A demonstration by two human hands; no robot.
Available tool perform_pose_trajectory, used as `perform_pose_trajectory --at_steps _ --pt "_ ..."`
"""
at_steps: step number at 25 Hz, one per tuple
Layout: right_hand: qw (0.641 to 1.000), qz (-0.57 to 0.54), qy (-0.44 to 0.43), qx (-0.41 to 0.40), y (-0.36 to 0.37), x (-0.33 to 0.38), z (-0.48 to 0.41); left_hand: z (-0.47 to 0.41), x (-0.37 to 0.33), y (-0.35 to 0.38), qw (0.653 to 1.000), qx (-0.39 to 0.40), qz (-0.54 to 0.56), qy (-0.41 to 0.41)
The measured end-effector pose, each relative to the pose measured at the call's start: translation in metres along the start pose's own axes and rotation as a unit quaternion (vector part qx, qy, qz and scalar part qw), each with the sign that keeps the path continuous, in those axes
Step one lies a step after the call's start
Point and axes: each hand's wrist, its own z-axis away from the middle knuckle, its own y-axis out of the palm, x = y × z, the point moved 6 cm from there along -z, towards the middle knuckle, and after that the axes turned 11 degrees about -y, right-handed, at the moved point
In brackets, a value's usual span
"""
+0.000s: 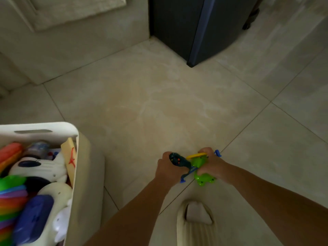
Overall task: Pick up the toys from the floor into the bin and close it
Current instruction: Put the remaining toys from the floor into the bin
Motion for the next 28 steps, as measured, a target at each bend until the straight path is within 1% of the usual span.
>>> perform_pose_trajectory --at_steps 2,4,6,8,10,11,12,14,16,19,22,24,26,27,28 --pt "0.998 -0.058 -0.007 -0.012 -0.002 0.024 0.009 0.002 -0.001 -0.019 0.999 -0.013 0.042 -0.001" --pt "0.994 -0.108 -0.03 -0.014 -0.002 0.056 0.017 0.032 -0.02 -0.05 0.996 -0.022 0.084 0.015" --pt "0.985 -0.157 -0.067 -0.019 -0.002 0.087 0.03 0.067 -0.042 -0.081 0.994 -0.048 0.085 0.042" --pt "0.975 -0.193 -0.111 -0.017 0.006 0.129 0.054 0.112 -0.056 -0.122 0.989 -0.081 0.072 0.096" --pt "0.966 -0.198 -0.164 0.008 0.017 0.174 0.085 0.164 -0.062 -0.165 0.981 -0.104 0.055 0.153" --pt "0.963 -0.189 -0.193 0.028 0.024 0.198 0.101 0.188 -0.059 -0.187 0.978 -0.103 0.063 0.168" --pt "0.958 -0.172 -0.224 0.045 0.034 0.223 0.117 0.212 -0.051 -0.212 0.977 -0.095 0.085 0.17" --pt "0.952 -0.124 -0.274 0.054 0.057 0.27 0.145 0.247 -0.027 -0.258 0.978 -0.079 0.116 0.155" --pt "0.947 -0.082 -0.306 0.061 0.09 0.309 0.163 0.272 0.007 -0.3 0.979 -0.088 0.133 0.126" --pt "0.948 -0.074 -0.288 0.112 0.152 0.339 0.171 0.286 0.064 -0.34 0.976 -0.114 0.166 0.083" --pt "0.956 -0.124 -0.229 0.135 0.205 0.345 0.158 0.279 0.115 -0.363 0.964 -0.149 0.22 0.026" --pt "0.961 -0.185 -0.176 0.104 0.228 0.343 0.137 0.274 0.137 -0.384 0.946 -0.198 0.258 0.014" --pt "0.963 -0.231 -0.129 0.06 0.244 0.338 0.115 0.274 0.149 -0.401 0.928 -0.235 0.289 0.02" --pt "0.962 -0.248 -0.105 0.038 0.249 0.335 0.105 0.272 0.154 -0.405 0.927 -0.24 0.289 0.023" --pt "0.963 -0.255 -0.086 0.022 0.253 0.331 0.096 0.269 0.156 -0.406 0.932 -0.233 0.276 0.026"
